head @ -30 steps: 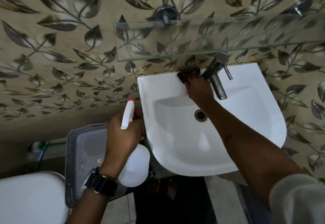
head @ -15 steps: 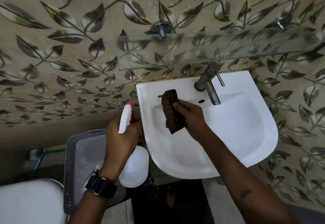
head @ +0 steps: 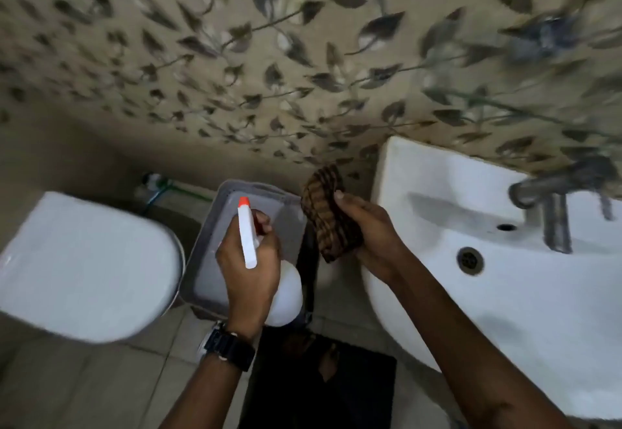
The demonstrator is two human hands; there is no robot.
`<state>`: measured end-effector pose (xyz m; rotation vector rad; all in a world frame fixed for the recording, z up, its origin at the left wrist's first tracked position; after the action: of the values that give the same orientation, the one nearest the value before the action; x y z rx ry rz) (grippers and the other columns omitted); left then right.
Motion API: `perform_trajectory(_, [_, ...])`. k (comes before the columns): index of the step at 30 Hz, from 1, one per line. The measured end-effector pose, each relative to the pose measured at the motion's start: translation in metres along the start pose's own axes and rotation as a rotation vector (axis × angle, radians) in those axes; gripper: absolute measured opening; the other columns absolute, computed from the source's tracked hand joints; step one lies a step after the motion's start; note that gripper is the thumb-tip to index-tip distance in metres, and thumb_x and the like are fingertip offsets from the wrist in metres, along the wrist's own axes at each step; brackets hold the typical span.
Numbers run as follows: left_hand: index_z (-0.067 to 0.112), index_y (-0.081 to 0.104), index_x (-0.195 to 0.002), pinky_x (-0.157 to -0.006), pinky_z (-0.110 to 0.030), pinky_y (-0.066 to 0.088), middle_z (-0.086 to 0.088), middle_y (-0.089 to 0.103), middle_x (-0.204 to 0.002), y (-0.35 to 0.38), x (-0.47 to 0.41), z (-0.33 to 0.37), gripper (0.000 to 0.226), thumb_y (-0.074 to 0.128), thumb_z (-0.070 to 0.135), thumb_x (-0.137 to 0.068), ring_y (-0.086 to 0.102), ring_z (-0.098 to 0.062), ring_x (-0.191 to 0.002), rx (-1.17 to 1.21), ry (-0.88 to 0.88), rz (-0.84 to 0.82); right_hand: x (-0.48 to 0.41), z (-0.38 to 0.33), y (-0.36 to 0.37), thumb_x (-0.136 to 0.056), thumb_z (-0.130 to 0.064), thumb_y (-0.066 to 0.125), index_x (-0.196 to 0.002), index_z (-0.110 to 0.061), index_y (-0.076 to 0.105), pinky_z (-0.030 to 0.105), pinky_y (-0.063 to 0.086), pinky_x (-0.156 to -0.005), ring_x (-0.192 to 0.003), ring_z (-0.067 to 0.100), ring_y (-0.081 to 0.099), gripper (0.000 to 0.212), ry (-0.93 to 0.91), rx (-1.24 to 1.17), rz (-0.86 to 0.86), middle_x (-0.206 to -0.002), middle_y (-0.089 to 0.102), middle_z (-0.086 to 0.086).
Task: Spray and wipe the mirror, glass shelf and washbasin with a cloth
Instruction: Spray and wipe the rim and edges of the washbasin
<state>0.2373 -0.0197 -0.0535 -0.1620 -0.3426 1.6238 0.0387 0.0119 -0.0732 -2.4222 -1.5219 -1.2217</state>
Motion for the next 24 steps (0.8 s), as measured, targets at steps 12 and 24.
perform_trajectory(12, [0.002,0.058,-0.110,-0.096,-0.041,0.050,-0.011,0.064,-0.105,-0.026,-0.011,-0.132,0.014,0.061,0.012,-0.101,0.064,-0.027,-0.102,-0.113,-0.004,0.346,-0.170,0.096,0.056,-0.090,-0.008,0.067,-0.108,-0.006,0.072,0.011,0.054,-0.061,-0.068,0.006,0.063,0.019,-0.102,1.183,-0.136,-0.098,0.075,0.014])
perform_trajectory(24, [0.000,0.057,-0.117,-0.098,-0.008,0.033,-0.009,0.060,-0.114,-0.015,-0.014,-0.194,0.039,0.068,0.032,-0.099,0.055,-0.019,-0.109,-0.207,-0.116,0.401,-0.217,0.160,0.065,-0.092,-0.012,0.061,-0.145,-0.012,0.051,0.042,0.039,-0.116,-0.140,0.030,0.045,0.054,-0.200,1.713,-0.529,-0.153,0.048,0.010])
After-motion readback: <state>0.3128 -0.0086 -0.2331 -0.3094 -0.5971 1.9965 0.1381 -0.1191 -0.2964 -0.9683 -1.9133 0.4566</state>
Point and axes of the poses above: each hand's wrist, its own x-axis away from the middle knuckle, its own y-axis out of the palm, z = x × y, the point moved 5 cm from there along -x, towards the middle knuckle
